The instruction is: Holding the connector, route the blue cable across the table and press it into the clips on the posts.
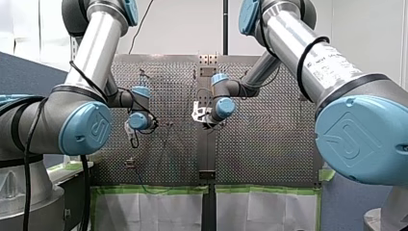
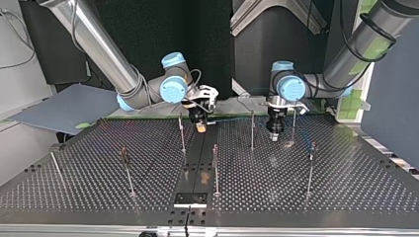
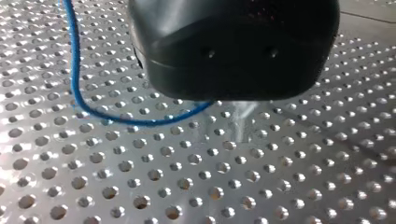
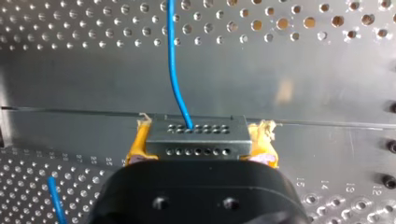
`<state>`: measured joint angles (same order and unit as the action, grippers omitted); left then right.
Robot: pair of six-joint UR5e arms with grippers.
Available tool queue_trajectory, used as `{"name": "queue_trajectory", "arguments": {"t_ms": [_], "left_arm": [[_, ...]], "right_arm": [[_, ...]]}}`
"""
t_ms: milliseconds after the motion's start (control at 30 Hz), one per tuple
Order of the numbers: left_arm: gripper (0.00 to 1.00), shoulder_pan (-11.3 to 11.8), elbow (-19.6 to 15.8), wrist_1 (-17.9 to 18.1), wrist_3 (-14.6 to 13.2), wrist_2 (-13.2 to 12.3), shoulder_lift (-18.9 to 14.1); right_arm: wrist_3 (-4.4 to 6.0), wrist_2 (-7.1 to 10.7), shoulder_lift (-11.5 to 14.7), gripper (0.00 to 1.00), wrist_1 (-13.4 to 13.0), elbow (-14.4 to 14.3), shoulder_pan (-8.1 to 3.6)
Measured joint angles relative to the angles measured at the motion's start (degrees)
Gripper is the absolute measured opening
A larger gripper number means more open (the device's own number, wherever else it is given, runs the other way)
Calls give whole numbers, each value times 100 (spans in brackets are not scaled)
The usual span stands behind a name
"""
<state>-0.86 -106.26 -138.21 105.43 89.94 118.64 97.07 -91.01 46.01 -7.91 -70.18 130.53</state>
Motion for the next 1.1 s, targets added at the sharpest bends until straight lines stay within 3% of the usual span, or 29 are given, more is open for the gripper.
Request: {"name": "queue_trajectory", "arguments": {"t_ms": [433, 967, 1100], "left_arm": [[98, -130, -89, -623, -402, 341, -110], [98, -494, -769, -1440, -479, 446, -890], [98, -588, -911, -1500, -418, 497, -1087]], "right_arm": [[-3, 11, 9, 0, 142, 0, 34], [-11, 12, 34, 0, 283, -1, 106], [-14, 12, 35, 0, 302, -1, 126]]}}
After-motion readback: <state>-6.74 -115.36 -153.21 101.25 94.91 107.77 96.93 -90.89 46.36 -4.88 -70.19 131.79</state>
